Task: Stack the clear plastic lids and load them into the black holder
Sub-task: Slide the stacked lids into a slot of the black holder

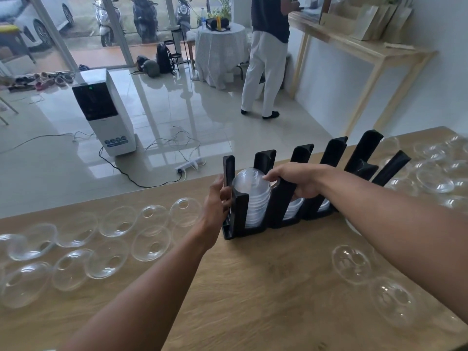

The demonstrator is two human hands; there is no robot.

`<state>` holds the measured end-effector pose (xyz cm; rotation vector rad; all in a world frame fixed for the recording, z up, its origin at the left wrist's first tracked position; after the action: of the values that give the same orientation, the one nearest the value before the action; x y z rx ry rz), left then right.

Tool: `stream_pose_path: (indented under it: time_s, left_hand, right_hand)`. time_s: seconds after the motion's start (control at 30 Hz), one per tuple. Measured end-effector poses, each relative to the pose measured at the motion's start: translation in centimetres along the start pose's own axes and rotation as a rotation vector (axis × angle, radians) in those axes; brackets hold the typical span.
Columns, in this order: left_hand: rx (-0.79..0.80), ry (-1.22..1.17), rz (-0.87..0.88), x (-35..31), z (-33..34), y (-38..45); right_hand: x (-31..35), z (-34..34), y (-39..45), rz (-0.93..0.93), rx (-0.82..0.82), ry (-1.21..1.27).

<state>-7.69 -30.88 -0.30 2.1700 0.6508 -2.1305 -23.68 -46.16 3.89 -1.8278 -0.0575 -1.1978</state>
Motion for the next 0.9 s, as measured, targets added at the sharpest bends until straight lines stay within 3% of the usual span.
stream_pose_path:
  time_s: [0.23,0.4,0.67,0.9]
  left_hand:
    - [-0.039,0.020,-0.009,0.9,1.0,-0.2]
    - [-0.015,0.049,-0.019,1.7,1.4,0.0]
    - [-0.135,0.016,-0.038,2.2,1.6,0.2]
    - [-0.203,0.069,-0.017,2.0,-1.6,-1.3]
  right_hand:
    - [0.5,0.6,0.8,0.139,0.018,0.005]
    - [0.8,0.3,1.2,0.150,0.014,-0.168]
    - [2.5,0.4,1.2,0.046,-0.181,-0.612]
    - [3.5,0.9,-1.5,-0.133,-0.334,-0.728]
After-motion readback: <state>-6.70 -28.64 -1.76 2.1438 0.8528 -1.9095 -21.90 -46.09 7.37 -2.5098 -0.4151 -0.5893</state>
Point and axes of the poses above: each hand's wrist, its own y-axis towards the middle knuckle, its own z-axis out of the palm, x = y × z, the point moved 3 cm from there along y, towards the middle knuckle, and after that the axes turned 11 degrees about y, right-handed, at the moved point
